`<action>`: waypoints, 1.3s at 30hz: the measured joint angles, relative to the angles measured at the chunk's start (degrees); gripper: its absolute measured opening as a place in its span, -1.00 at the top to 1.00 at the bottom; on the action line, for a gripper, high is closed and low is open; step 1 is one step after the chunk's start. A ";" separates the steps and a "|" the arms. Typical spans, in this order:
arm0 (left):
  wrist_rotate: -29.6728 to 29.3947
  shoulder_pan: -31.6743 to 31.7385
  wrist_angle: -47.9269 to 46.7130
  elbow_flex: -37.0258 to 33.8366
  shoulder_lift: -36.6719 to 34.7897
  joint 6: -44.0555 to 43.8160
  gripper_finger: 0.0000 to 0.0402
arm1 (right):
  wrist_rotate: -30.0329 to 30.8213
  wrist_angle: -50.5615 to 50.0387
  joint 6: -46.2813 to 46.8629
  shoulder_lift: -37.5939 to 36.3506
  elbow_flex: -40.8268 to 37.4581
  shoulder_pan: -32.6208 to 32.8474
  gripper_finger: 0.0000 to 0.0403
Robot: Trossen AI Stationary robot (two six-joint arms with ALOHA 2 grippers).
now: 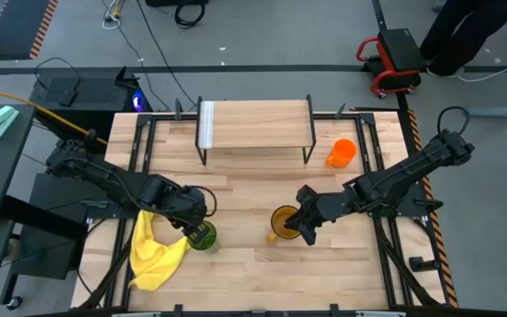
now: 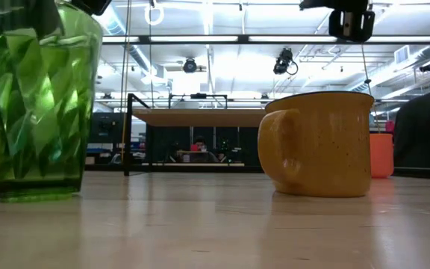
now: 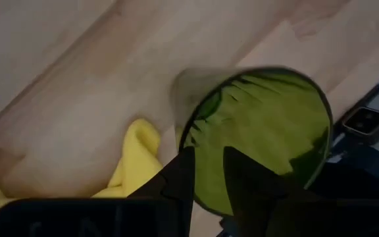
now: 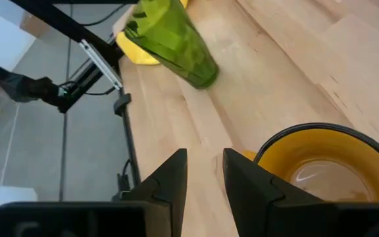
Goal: Stack small to large cups/mugs on shelf
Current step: Put the green cup on the shelf
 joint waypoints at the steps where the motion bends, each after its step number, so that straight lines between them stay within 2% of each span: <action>1: -0.07 0.25 0.16 0.00 0.29 0.08 0.58 | 0.19 -0.02 -0.02 0.41 -0.02 0.00 0.48; 23: 1.20 1.35 6.21 0.32 -0.51 0.75 0.61 | 0.45 0.17 -0.60 1.12 -0.02 0.00 0.48; 31: 0.05 1.35 -4.16 3.99 -0.84 0.81 0.67 | 0.65 0.58 -1.53 1.07 -0.02 0.00 0.48; 39: 0.20 1.35 -5.00 4.07 1.54 3.47 0.61 | 0.67 0.57 -1.53 1.08 -0.02 0.00 0.48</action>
